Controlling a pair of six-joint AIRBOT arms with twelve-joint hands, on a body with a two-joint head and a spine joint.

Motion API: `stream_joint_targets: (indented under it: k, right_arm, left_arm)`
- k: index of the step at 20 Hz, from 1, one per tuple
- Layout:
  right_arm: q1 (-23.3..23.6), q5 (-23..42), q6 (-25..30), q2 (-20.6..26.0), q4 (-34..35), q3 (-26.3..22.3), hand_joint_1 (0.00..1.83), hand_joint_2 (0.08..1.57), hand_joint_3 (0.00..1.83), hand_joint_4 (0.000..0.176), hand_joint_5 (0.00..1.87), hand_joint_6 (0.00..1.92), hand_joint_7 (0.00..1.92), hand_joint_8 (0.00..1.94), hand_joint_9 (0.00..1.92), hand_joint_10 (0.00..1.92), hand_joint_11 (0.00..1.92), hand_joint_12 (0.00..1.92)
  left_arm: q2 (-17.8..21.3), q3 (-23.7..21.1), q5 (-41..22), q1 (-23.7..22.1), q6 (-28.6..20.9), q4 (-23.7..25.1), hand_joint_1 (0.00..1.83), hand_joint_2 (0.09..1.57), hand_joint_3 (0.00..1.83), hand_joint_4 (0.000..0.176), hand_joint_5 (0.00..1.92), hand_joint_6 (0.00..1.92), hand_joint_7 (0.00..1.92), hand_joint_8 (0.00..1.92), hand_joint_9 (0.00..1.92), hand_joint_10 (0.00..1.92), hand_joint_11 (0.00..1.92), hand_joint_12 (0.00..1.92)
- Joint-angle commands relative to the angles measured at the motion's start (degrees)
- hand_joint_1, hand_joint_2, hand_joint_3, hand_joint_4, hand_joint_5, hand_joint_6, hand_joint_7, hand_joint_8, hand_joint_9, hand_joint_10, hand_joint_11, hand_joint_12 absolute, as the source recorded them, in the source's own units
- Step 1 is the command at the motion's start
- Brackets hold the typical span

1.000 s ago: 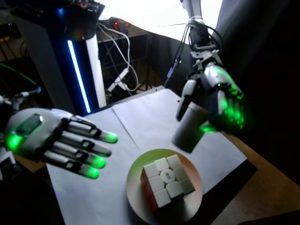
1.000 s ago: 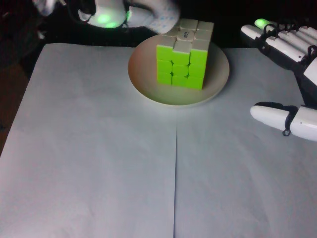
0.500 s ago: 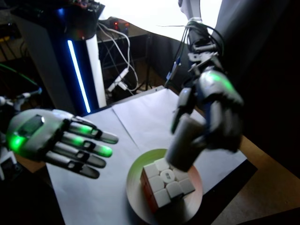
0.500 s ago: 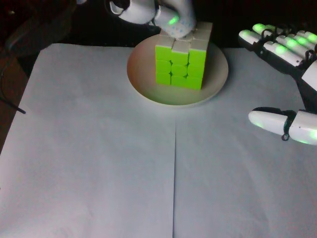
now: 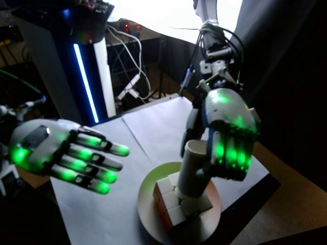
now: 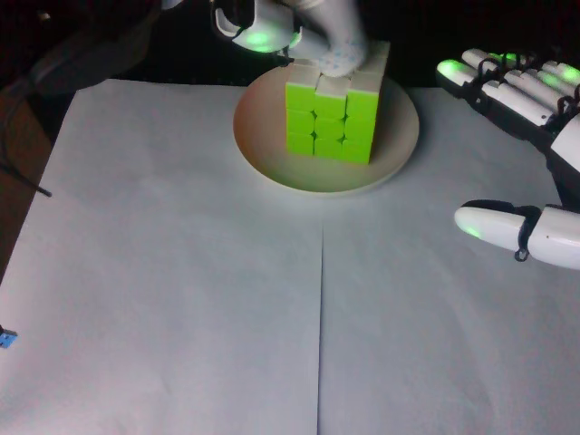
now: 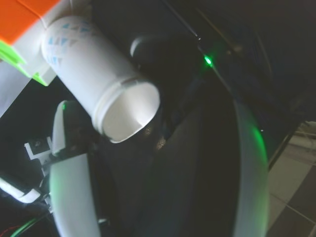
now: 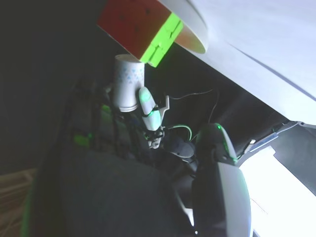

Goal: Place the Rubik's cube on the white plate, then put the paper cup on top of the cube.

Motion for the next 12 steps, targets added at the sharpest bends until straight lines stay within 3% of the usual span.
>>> stream_joint_targets:
  k: [1,2,3,4,5,6,7,8,10,11,12]
  right_arm:
    - [0.3,7.3,0.0,-0.2,-0.2,0.1,0.49,1.19,0.0,0.04,0.0,0.0,0.0,0.0,0.08,0.0,0.0,0.33]
    - [0.3,7.3,0.0,-0.2,-0.2,0.1,0.5,1.18,0.0,0.051,0.0,0.0,0.0,0.0,0.09,0.01,0.0,0.33]
    - [0.2,7.3,0.0,-0.2,-0.2,0.1,0.49,1.17,0.0,0.064,0.0,0.0,0.0,0.0,0.1,0.0,0.0,0.41]
    - [0.2,7.3,0.0,-0.2,-0.2,0.1,0.49,1.18,0.0,0.052,0.0,0.0,0.0,0.0,0.1,0.0,0.0,0.42]
    - [0.2,7.3,0.0,-0.2,-0.2,0.1,0.49,1.18,0.0,0.067,0.0,0.0,0.0,0.0,0.1,0.0,0.0,0.36]
    - [0.2,7.3,0.0,-0.2,-0.2,0.1,0.49,1.18,0.0,0.065,0.0,0.0,0.0,0.0,0.09,0.0,0.0,0.35]
    - [0.2,7.3,0.0,-0.2,-0.2,0.1,0.48,1.18,0.0,0.057,0.0,0.0,0.0,0.0,0.09,0.0,0.0,0.34]
    - [0.2,7.3,0.0,-0.2,-0.2,0.1,0.48,1.18,0.0,0.064,0.0,0.0,0.0,0.0,0.08,0.0,0.0,0.34]
    - [0.1,7.3,0.0,-0.3,-0.1,0.1,0.51,1.17,0.0,0.069,0.0,0.0,0.0,0.0,0.07,0.0,0.0,0.31]
    - [0.1,7.3,0.0,-0.3,-0.1,0.1,0.51,1.18,0.0,0.058,0.0,0.0,0.0,0.0,0.07,0.0,0.0,0.3]
    - [0.1,7.3,0.0,-0.3,0.0,0.1,0.51,1.17,0.0,0.068,0.0,0.0,0.0,0.0,0.07,0.0,0.0,0.26]
  left_arm:
    - [-0.3,0.4,-4.7,-0.7,0.0,-0.5,1.2,1.2,0.0,0.0,0.29,1.03,0.31,0.98,0.28,1.28,0.2,1.81]
    - [-0.4,0.5,-4.7,-0.7,0.0,-0.5,1.19,1.19,0.0,0.0,0.28,0.97,0.35,0.73,0.29,1.04,0.15,1.71]
    - [-0.5,0.5,-4.7,-0.7,-0.1,-0.5,1.12,1.21,0.0,0.0,0.24,0.82,0.36,0.34,0.32,0.73,0.16,1.61]
    - [-0.5,0.6,-4.7,-0.7,-0.1,-0.6,1.11,1.21,0.0,0.0,0.25,0.72,0.4,0.16,0.32,0.69,0.16,1.63]
    - [-0.5,0.7,-4.8,-0.7,-0.3,-0.7,1.03,1.2,0.0,0.009,0.22,0.63,0.35,0.06,0.25,0.69,0.08,1.71]
    - [-0.5,0.7,-4.8,-0.7,-0.3,-0.7,0.99,1.19,0.0,0.024,0.19,0.61,0.32,0.03,0.21,0.71,0.03,1.73]
    - [-0.5,0.7,-4.8,-0.7,-0.3,-0.7,0.98,1.16,0.0,0.025,0.18,0.57,0.27,0.0,0.19,0.7,0.04,1.71]
    - [-0.5,0.8,-4.8,-0.7,-0.3,-0.8,0.95,1.14,0.0,0.026,0.17,0.44,0.24,0.0,0.19,0.6,0.04,1.68]
    - [-0.4,0.8,-5.0,-0.7,-0.3,-0.8,0.91,1.12,0.0,0.046,0.21,0.26,0.23,0.0,0.2,0.55,0.05,1.67]
    - [-0.4,0.7,-5.1,-0.7,-0.3,-0.9,0.89,1.12,0.0,0.047,0.22,0.24,0.22,0.0,0.19,0.53,0.02,1.68]
    - [-0.4,0.7,-5.2,-0.7,-0.3,-0.9,0.88,1.13,0.0,0.052,0.22,0.24,0.21,0.0,0.18,0.53,0.02,1.69]
